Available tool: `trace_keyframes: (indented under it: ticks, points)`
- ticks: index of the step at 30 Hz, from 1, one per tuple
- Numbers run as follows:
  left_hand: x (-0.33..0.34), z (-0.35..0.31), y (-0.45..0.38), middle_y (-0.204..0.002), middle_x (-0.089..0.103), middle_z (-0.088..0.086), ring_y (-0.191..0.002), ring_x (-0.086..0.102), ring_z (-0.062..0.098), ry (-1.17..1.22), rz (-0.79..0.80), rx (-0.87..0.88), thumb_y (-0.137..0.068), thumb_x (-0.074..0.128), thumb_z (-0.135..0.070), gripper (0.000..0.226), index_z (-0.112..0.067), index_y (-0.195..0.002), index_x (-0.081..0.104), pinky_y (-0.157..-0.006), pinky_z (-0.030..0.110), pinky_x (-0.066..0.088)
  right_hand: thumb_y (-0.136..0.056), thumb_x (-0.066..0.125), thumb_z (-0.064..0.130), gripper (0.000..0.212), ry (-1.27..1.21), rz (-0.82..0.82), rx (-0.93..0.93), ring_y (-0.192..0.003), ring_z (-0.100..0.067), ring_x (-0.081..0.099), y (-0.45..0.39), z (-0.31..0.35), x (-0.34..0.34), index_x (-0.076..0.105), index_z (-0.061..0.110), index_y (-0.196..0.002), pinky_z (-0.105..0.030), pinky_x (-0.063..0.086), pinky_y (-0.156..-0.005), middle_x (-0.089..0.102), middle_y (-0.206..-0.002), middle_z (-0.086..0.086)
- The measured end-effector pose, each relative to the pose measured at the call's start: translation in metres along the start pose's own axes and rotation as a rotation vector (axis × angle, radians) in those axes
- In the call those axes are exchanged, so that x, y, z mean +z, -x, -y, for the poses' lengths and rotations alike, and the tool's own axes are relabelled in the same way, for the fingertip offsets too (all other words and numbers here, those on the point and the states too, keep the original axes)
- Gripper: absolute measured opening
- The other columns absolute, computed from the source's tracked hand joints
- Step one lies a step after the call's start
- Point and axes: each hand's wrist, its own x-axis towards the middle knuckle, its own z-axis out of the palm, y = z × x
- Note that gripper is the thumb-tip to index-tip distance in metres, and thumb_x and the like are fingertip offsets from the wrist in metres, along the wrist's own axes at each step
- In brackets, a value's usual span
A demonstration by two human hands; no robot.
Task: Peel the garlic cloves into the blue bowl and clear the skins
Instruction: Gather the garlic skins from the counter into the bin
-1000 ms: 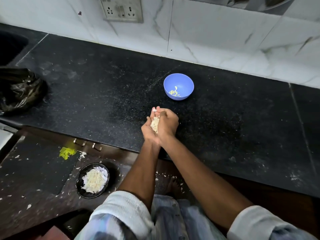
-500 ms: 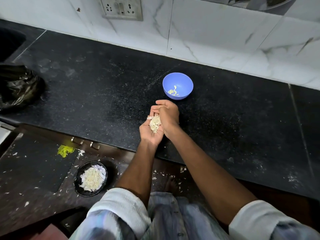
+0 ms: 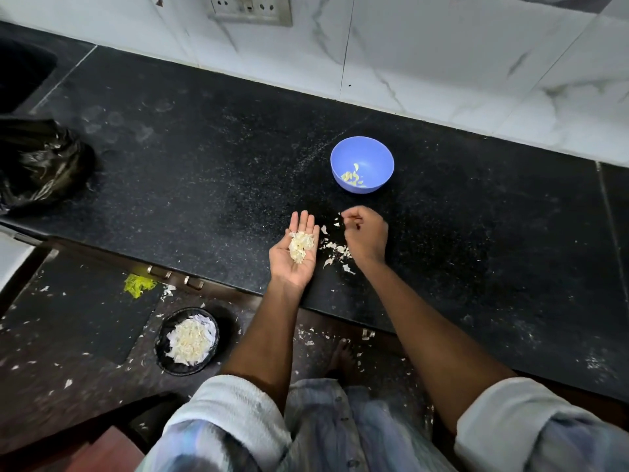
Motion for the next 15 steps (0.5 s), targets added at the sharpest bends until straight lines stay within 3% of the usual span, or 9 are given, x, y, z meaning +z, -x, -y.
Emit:
trace_keyframes:
  ticks: [2, 5, 7, 11, 15]
  points:
    - [0.000, -0.006, 0.006, -0.126, 0.073, 0.021, -0.135, 0.056, 0.030, 0.027, 0.042, -0.002, -0.113, 0.032, -0.013, 0.041, -0.002, -0.122, 0.071, -0.119, 0.048, 0.039, -0.089, 0.062, -0.002, 0.029, 0.157, 0.014, -0.133, -0.120, -0.026, 0.062, 0.010, -0.033, 0.004, 0.072, 0.009, -0.115, -0.038, 0.046, -0.108, 0.070, -0.123, -0.006]
    - [0.002, -0.013, 0.006, -0.128, 0.072, 0.020, -0.128, 0.062, 0.033, 0.034, 0.052, 0.022, -0.113, 0.033, -0.014, 0.041, -0.002, -0.122, 0.071, -0.118, 0.048, 0.040, -0.100, 0.056, 0.012, 0.053, 0.376, 0.127, -0.201, -0.153, -0.032, 0.029, 0.031, -0.055, 0.025, 0.046, -0.002, -0.150, -0.043, 0.021, -0.127, 0.036, -0.162, -0.017]
    - [0.001, -0.016, 0.004, -0.129, 0.072, 0.020, -0.125, 0.063, 0.033, 0.004, 0.047, 0.039, -0.113, 0.033, -0.014, 0.041, -0.002, -0.122, 0.071, -0.116, 0.047, 0.041, -0.103, 0.047, 0.017, 0.057, 0.430, 0.176, -0.253, -0.157, -0.029, 0.020, 0.045, -0.048, 0.040, 0.035, -0.002, -0.156, -0.043, 0.015, -0.129, 0.026, -0.167, -0.016]
    - [0.003, -0.021, 0.005, -0.129, 0.072, 0.020, -0.124, 0.064, 0.033, -0.029, 0.024, 0.042, -0.114, 0.032, -0.015, 0.043, -0.001, -0.121, 0.072, -0.117, 0.046, 0.040, -0.106, 0.037, 0.017, 0.055, 0.335, 0.305, -0.413, -0.158, -0.022, 0.017, 0.037, -0.035, 0.046, 0.030, 0.003, -0.159, -0.037, 0.010, -0.130, 0.026, -0.168, -0.011]
    - [-0.004, -0.026, 0.006, -0.129, 0.072, 0.020, -0.125, 0.064, 0.033, -0.053, -0.011, 0.060, -0.114, 0.033, -0.014, 0.041, -0.001, -0.122, 0.071, -0.119, 0.046, 0.040, -0.109, 0.038, 0.019, 0.056, 0.424, 0.264, -0.306, -0.158, -0.025, 0.014, -0.008, -0.034, 0.046, 0.025, 0.002, -0.160, -0.039, 0.008, -0.130, 0.021, -0.169, -0.014]
